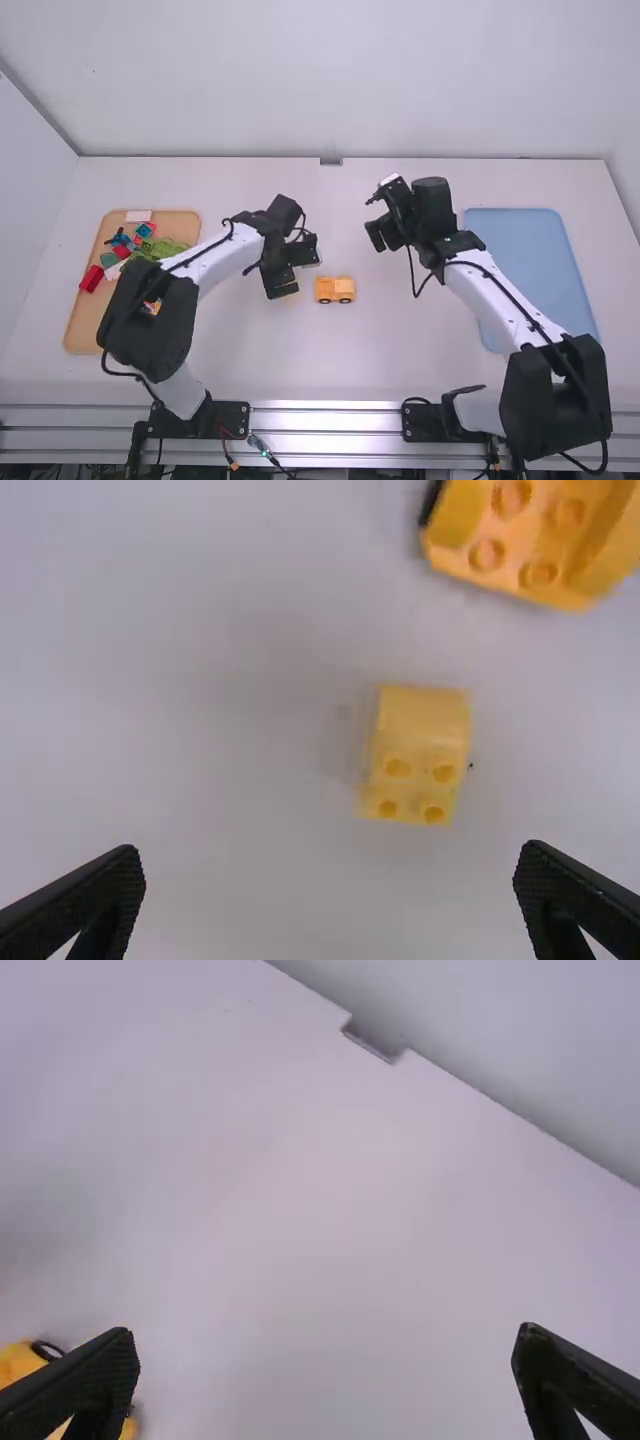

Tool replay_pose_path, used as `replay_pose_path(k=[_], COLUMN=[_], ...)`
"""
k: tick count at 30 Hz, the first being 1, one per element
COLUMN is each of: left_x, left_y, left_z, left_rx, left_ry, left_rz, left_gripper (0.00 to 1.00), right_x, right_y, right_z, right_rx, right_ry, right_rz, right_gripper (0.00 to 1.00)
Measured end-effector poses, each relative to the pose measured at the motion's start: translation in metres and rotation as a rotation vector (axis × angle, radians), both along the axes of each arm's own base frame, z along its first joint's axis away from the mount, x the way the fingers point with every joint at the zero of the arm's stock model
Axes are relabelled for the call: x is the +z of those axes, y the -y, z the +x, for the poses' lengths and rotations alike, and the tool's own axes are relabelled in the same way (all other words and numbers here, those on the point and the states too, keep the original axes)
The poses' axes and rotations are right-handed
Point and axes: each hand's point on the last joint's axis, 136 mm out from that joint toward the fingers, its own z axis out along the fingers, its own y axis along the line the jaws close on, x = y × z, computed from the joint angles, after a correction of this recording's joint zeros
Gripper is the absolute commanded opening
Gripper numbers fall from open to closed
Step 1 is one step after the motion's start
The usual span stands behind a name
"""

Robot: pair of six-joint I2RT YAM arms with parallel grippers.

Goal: Assemble lego blocks to make yellow taxi

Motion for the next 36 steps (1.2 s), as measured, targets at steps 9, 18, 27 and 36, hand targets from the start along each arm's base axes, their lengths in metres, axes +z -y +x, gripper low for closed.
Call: replay_pose_path(k=[9, 18, 27, 36], left_x=[-0.015, -0.031, -0.043, -0.042], left_y=[0.004, 0.012, 0.011, 0.014], left_z=[0.002, -0.008, -0.012, -0.008], left_rx=[-0.023, -0.034, -0.029, -0.001], left_ry=[0.015, 0.005, 0.017, 0.031], left_rz=[-0.016, -0.077, -0.091, -0.107], left_gripper=[0.99, 0.99, 0.86, 0.67], right_x=[-0.001, 0.003, 0.004, 0.004], right_y=[0.021, 0.022, 0.014, 0.014], right_z=[-0.003, -0.005, -0.008, -0.007], right_rx=[-0.027, -0.001, 0.029, 0.027], right_ry=[0.036, 0.026, 0.023, 0.023], right_rz=[0.086, 0.146, 0.156, 0.156], right_gripper=[0.99, 0.98, 0.99, 0.99])
